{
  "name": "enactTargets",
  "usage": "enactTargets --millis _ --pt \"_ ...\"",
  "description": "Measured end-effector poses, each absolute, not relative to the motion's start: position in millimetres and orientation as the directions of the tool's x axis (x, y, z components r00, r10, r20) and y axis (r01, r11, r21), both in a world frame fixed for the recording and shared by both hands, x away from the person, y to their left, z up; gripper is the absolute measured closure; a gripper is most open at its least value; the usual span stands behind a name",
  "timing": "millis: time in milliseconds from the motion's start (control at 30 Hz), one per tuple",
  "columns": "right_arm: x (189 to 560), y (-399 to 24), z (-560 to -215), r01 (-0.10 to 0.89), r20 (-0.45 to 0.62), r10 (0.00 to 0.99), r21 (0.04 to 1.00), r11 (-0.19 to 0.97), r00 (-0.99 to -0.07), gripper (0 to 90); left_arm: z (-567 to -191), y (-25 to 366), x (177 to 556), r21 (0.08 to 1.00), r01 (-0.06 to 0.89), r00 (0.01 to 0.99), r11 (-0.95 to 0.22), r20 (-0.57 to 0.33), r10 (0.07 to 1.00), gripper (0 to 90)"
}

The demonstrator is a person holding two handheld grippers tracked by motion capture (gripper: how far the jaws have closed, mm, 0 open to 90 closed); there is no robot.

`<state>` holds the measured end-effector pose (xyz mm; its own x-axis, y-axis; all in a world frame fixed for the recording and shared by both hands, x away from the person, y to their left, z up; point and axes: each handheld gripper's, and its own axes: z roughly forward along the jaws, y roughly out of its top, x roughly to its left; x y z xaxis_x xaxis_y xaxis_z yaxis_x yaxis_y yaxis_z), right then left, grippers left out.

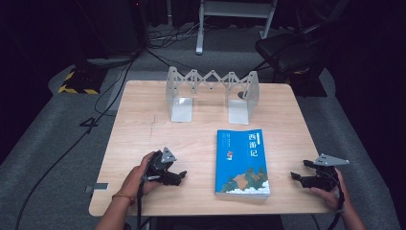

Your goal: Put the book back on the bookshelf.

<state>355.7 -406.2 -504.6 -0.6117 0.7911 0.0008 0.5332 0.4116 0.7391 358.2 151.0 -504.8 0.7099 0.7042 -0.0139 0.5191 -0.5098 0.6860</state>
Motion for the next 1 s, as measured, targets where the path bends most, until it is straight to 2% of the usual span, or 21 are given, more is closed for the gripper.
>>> enactTargets --millis 467,700,800,1000 --pt "360 -401 -504 0.524 -0.007 0.764 0.723 0.449 -0.645 12.5 -505 142 341 0.683 0.496 0.741 -0.536 -0.013 0.671 11.6" --pt "368 -373 -492 0.416 -0.075 0.652 0.715 0.562 -0.754 22.5 -505 134 330 0.680 0.502 0.739 -0.534 -0.016 0.673 10.7" --pt "374 -360 -489 0.380 -0.088 0.604 0.704 0.600 -0.792 24.6 -505 130 328 0.680 0.505 0.737 -0.532 -0.018 0.676 9.0" --pt "388 -332 -487 0.329 -0.085 0.505 0.665 0.671 -0.859 26.0 -505 117 320 0.678 0.468 0.784 -0.567 -0.023 0.620 7.7"
